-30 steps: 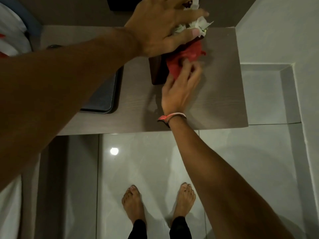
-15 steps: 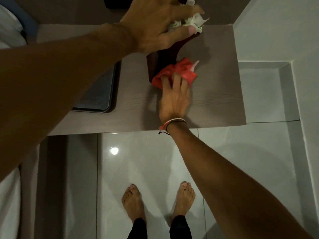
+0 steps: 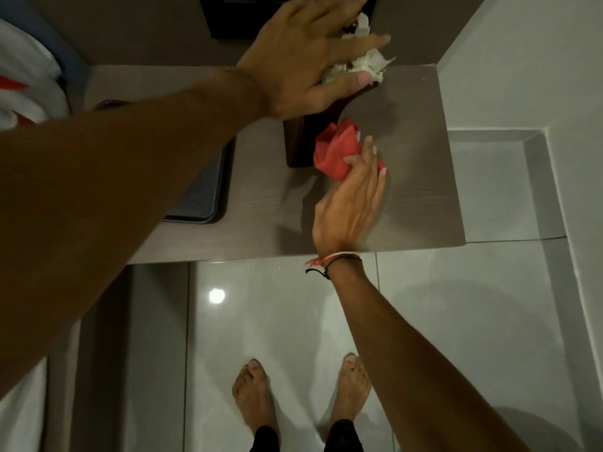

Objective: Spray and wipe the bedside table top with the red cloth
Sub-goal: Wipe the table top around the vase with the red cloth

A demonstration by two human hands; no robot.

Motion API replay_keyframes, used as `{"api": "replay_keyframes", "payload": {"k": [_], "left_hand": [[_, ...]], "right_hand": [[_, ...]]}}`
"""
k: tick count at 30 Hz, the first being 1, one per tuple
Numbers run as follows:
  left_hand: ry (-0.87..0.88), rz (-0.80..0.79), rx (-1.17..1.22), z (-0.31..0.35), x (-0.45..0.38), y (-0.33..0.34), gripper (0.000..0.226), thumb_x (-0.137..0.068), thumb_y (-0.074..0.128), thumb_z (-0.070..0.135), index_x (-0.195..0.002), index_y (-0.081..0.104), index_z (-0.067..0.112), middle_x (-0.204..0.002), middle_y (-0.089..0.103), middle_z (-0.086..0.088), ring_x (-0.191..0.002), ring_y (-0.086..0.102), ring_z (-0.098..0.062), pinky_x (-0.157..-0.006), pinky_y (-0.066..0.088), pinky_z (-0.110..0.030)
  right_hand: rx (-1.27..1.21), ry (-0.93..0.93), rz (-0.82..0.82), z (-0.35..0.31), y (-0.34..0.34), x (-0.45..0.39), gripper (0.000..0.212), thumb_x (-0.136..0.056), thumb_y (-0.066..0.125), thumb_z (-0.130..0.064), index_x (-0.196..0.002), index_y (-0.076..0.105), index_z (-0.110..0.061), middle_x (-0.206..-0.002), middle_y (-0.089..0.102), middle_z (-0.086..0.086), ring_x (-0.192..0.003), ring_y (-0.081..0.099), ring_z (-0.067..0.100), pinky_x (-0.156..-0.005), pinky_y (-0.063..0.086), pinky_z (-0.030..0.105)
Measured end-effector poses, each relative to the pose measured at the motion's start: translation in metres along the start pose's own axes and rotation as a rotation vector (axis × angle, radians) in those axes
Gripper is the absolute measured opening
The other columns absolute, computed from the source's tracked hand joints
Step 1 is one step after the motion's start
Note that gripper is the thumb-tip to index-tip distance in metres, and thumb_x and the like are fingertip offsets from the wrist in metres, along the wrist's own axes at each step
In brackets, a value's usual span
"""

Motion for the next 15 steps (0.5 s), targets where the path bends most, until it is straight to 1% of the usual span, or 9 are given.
{"api": "replay_keyframes", "payload": {"k": [1, 2, 4, 5, 7, 9, 11, 13, 15], "left_hand": [[0.03, -0.014, -0.009, 0.003, 0.002, 0.001, 0.066, -0.105, 0.02, 0.061, -0.164, 0.026, 0.033, -0.175, 0.02, -0.011, -0.163, 0.019, -0.028, -0.129, 0.022, -0.048], [0.02, -0.025, -0.014, -0.002, -0.001, 0.007, 0.067, -0.105, 0.017, 0.062, -0.165, 0.022, 0.032, -0.176, 0.016, -0.012, -0.164, 0.016, -0.029, -0.131, 0.02, -0.048], [0.038, -0.034, -0.032, -0.001, -0.002, 0.009, 0.073, -0.102, 0.009, 0.064, -0.167, 0.017, 0.031, -0.176, 0.011, -0.014, -0.165, 0.011, -0.03, -0.134, 0.016, -0.049], [0.029, -0.045, -0.031, -0.001, -0.003, 0.008, 0.077, -0.099, 0.004, 0.066, -0.167, 0.016, 0.03, -0.176, 0.01, -0.014, -0.165, 0.009, -0.031, -0.134, 0.014, -0.05], [0.031, -0.046, -0.034, -0.002, -0.005, 0.008, 0.081, -0.095, 0.0, 0.066, -0.167, 0.014, 0.031, -0.176, 0.009, -0.014, -0.165, 0.008, -0.031, -0.134, 0.015, -0.05], [0.046, -0.044, -0.044, -0.002, -0.005, 0.009, 0.08, -0.096, 0.001, 0.066, -0.167, 0.015, 0.032, -0.176, 0.01, -0.014, -0.165, 0.009, -0.031, -0.134, 0.016, -0.05], [0.051, -0.03, -0.048, -0.002, -0.006, 0.011, 0.079, -0.097, 0.003, 0.066, -0.166, 0.017, 0.032, -0.176, 0.012, -0.015, -0.165, 0.011, -0.031, -0.133, 0.018, -0.05], [0.055, -0.019, -0.054, -0.004, -0.006, 0.011, 0.078, -0.098, 0.004, 0.065, -0.166, 0.018, 0.032, -0.176, 0.013, -0.015, -0.164, 0.013, -0.032, -0.133, 0.019, -0.05], [0.055, -0.02, -0.047, -0.004, -0.007, 0.01, 0.078, -0.098, 0.004, 0.065, -0.166, 0.018, 0.031, -0.176, 0.014, -0.015, -0.164, 0.013, -0.032, -0.133, 0.019, -0.05]], "right_hand": [[-0.014, -0.007, -0.014, -0.002, 0.004, -0.003, 0.045, -0.089, 0.044, -0.001, -0.133, 0.046, -0.013, -0.157, 0.045, 0.017, -0.15, 0.038, 0.032, -0.125, 0.029, 0.053], [0.017, -0.033, -0.046, -0.007, 0.01, -0.004, 0.052, -0.089, 0.046, 0.002, -0.139, 0.043, -0.011, -0.158, 0.043, 0.019, -0.151, 0.036, 0.033, -0.125, 0.028, 0.055], [0.136, -0.117, -0.185, -0.021, 0.028, -0.003, 0.06, -0.089, 0.045, 0.0, -0.148, 0.043, -0.007, -0.162, 0.036, 0.022, -0.153, 0.03, 0.037, -0.125, 0.028, 0.057], [0.186, -0.142, -0.263, -0.021, 0.038, 0.002, 0.062, -0.09, 0.043, -0.005, -0.152, 0.04, -0.008, -0.165, 0.03, 0.021, -0.155, 0.025, 0.037, -0.126, 0.025, 0.057], [0.272, -0.187, -0.421, -0.014, 0.054, 0.015, 0.063, -0.098, 0.042, -0.011, -0.159, 0.028, -0.014, -0.17, 0.015, 0.017, -0.158, 0.012, 0.036, -0.129, 0.016, 0.055], [0.31, -0.251, -0.531, -0.009, 0.06, 0.028, 0.061, -0.103, 0.042, -0.016, -0.161, 0.023, -0.016, -0.171, 0.009, 0.014, -0.159, 0.005, 0.036, -0.129, 0.01, 0.055], [0.307, -0.267, -0.547, -0.012, 0.059, 0.032, 0.057, -0.103, 0.038, -0.016, -0.159, 0.029, -0.016, -0.171, 0.013, 0.014, -0.159, 0.008, 0.037, -0.129, 0.01, 0.056], [0.256, -0.239, -0.557, -0.017, 0.057, 0.029, 0.057, -0.099, 0.036, -0.014, -0.156, 0.035, -0.015, -0.169, 0.022, 0.014, -0.158, 0.014, 0.037, -0.129, 0.011, 0.056], [0.183, -0.246, -0.587, -0.02, 0.05, 0.026, 0.058, -0.095, 0.047, -0.01, -0.152, 0.042, -0.015, -0.165, 0.034, 0.014, -0.156, 0.023, 0.035, -0.129, 0.013, 0.055]]}}
Point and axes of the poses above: each hand's wrist, its own x-axis away from the middle knuckle, its own y-axis out of the palm, z = x × y, the point moved 5 cm from there along -x, towards the middle knuckle
